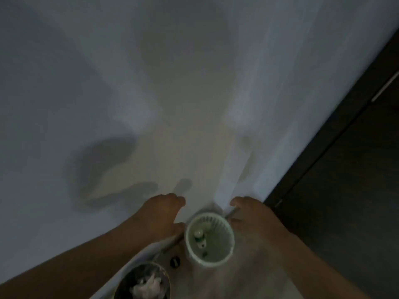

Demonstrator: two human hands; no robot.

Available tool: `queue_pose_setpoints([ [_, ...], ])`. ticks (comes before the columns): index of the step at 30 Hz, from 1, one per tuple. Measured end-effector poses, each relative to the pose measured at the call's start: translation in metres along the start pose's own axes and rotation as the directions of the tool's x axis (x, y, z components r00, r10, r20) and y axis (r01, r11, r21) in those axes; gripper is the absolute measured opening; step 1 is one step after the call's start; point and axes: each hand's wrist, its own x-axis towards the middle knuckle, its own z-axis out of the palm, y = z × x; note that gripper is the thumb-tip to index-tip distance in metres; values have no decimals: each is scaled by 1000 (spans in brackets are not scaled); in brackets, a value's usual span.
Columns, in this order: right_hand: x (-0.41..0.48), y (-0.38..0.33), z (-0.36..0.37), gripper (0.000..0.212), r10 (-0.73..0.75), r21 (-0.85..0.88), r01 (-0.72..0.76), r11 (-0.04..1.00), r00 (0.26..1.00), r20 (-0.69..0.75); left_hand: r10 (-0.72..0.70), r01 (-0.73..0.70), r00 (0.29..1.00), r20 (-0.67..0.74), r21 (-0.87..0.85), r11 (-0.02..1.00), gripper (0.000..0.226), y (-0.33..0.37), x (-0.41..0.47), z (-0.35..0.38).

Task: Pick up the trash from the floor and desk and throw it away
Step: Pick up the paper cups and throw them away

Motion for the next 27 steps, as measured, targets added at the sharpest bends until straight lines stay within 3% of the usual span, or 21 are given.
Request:
queue_pose_setpoints([
  [8,-70,-108,-163,50,-167,-83,148,985,933,-318,74,-40,959,-273,129,991,62,7,-57,-185],
  [10,-82,-128,-189,48,-196,-67,184,981,916,-350,14,10,951,-309,77,997,59,15,-65,-219],
  [12,-111,-171,-252,46,-339,-165,296,941,815,-469,25,62,904,-428,188,980,56,25,-104,-293],
  [17,-127,-200,-300,43,-465,-194,436,879,688,-558,-28,127,868,-496,168,978,52,33,-128,-342],
  [27,-114,-244,-359,40,-758,-298,737,607,424,-495,-274,488,654,-705,118,865,52,60,-185,-399],
])
